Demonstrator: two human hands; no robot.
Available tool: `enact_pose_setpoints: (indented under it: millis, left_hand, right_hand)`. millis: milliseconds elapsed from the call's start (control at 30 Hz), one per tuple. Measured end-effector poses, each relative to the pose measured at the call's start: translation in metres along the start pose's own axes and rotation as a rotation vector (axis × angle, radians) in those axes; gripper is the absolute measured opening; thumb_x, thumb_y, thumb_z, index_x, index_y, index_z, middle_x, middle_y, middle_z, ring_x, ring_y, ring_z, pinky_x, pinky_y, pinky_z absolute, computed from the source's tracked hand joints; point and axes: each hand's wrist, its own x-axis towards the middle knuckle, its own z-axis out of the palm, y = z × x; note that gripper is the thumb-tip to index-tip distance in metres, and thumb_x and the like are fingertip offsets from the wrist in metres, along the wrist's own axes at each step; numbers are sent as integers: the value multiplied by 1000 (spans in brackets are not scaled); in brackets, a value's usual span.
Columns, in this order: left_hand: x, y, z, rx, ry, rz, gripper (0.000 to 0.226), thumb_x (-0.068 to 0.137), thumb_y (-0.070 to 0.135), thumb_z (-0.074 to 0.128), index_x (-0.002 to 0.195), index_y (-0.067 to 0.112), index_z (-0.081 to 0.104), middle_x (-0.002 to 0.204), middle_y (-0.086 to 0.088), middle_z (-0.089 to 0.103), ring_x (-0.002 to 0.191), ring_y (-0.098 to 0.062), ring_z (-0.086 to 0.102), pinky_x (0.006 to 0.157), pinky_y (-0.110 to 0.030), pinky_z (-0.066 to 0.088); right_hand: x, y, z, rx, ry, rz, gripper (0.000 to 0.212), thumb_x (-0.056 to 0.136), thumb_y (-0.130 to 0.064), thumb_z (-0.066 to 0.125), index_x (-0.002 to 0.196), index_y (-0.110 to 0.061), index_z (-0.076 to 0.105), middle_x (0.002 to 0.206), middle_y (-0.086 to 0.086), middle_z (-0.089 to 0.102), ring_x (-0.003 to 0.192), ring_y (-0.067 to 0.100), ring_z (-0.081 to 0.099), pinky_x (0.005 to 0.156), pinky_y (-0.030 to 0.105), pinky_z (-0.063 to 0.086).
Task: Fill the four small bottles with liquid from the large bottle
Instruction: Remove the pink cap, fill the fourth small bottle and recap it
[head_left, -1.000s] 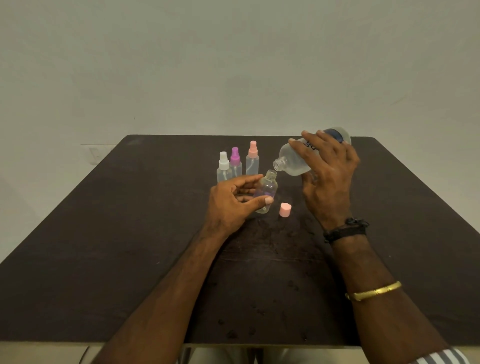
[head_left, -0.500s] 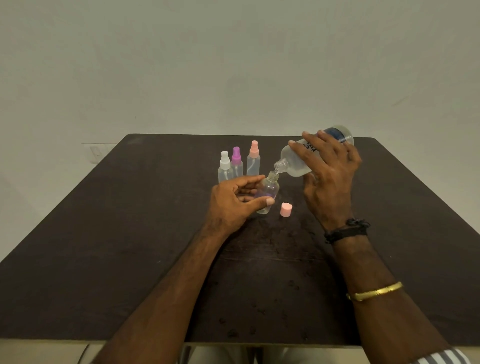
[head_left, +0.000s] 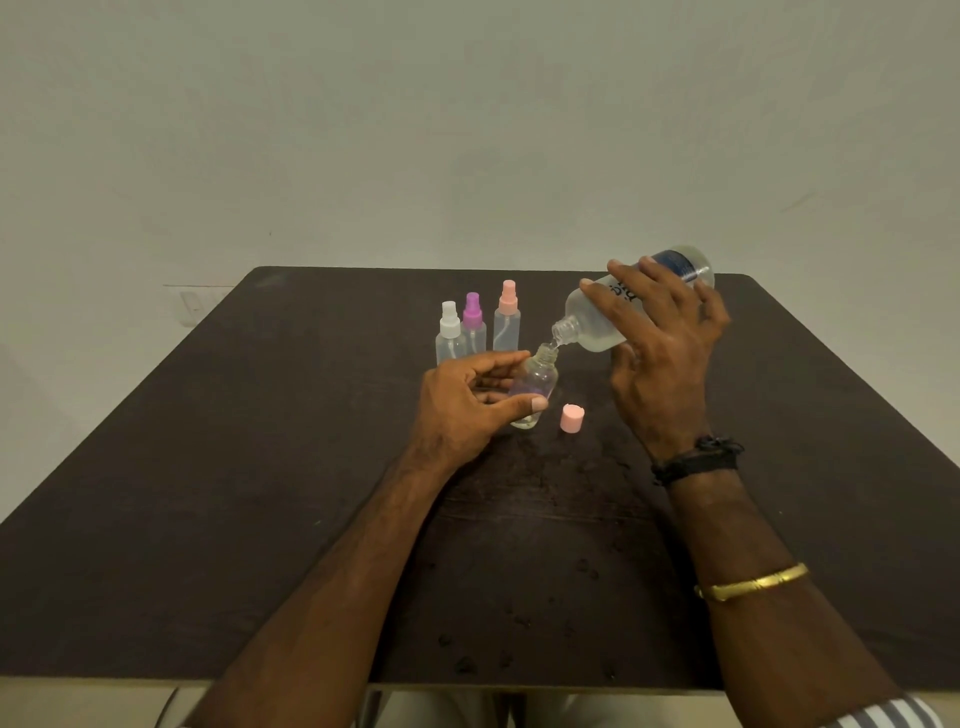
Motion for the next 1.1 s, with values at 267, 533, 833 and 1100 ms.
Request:
enact_pose_setpoints:
  millis: [267, 533, 833, 1100]
  left_hand:
    - [-1, 1, 0, 1, -6, 2, 58, 71, 19, 92, 125, 9, 71, 110, 0, 77, 96, -8, 74, 83, -26, 62]
    - [1, 1, 0, 15, -27, 6, 58, 72, 18, 91, 125, 12, 70, 113, 0, 76, 98, -7, 73, 85, -30, 62]
    - [1, 0, -1, 27, -39, 9, 58, 72, 18, 91, 126, 11, 70, 113, -1, 76, 99, -9, 74, 86, -31, 62]
    - [0, 2, -1, 15, -35, 4, 56, 71, 18, 92, 122, 13, 71, 110, 2, 76, 97, -6, 73, 84, -25, 61]
  right_hand:
    - [1, -1, -1, -5, 5, -9, 63, 82, 6, 68, 134, -30, 66, 147, -2, 59, 142, 24, 47, 112, 62, 27]
    - [0, 1, -1, -21, 0, -23, 64, 82, 5, 71, 134, -31, 65, 148, -3, 58, 142, 23, 46, 113, 61, 26]
    - [1, 1, -2, -22, 3, -33, 63, 82, 5, 72, 133, -32, 66, 147, -4, 58, 142, 23, 46, 113, 60, 26]
    - [2, 1, -4, -13, -12, -41, 60, 84, 4, 69, 131, -32, 68, 146, -3, 59, 142, 23, 47, 112, 64, 26]
